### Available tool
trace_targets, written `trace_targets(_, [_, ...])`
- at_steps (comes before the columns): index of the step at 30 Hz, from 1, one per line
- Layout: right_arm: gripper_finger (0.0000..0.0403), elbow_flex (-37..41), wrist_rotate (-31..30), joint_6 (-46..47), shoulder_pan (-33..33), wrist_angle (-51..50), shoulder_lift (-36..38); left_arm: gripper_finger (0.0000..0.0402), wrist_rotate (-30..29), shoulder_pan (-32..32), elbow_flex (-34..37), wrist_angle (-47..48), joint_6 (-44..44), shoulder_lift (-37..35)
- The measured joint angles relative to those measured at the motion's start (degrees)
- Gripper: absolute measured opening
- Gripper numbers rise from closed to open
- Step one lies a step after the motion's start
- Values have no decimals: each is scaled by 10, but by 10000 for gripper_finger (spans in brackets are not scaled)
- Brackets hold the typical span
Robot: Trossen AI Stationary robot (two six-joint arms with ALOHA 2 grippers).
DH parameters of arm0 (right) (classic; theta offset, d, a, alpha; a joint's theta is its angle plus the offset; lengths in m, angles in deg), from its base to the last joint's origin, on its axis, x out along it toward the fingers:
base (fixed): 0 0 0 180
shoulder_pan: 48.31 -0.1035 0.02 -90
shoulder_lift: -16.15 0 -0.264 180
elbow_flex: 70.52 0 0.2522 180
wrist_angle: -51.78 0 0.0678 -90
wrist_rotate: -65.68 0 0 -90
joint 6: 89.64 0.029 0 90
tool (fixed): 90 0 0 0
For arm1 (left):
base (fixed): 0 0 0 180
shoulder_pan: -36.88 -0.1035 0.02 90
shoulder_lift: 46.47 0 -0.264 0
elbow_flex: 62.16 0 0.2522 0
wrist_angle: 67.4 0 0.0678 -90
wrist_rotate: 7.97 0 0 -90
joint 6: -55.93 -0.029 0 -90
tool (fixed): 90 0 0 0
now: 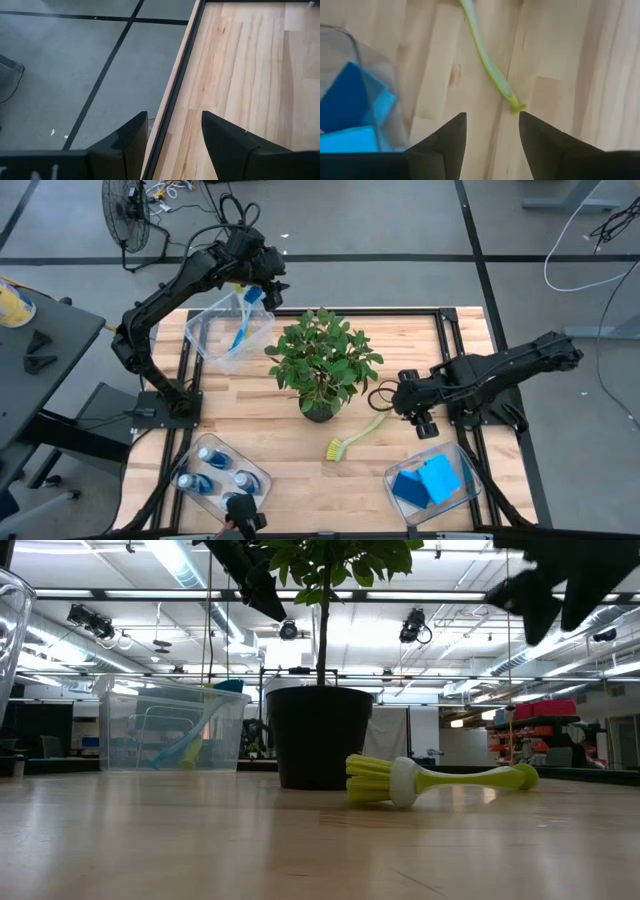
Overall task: Pick & Place Kitchen Sink Supplies
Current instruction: Put the green kitchen brush into the top transparent bin
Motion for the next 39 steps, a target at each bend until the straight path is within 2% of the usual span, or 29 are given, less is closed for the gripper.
trace_targets(10, [183,130,2,-59,32,178,0,190,0,0,0,0,4,0])
trace_targets(20, [183,299,16,-138,51,430,0,190,-16,0,0,0,4,0])
trace_targets(31, [183,375,37,-234,56,543,0,190,-30,0,0,0,4,0])
trace_targets(39, [183,395,36,-235,70,579,0,190,-30,0,0,0,4,0])
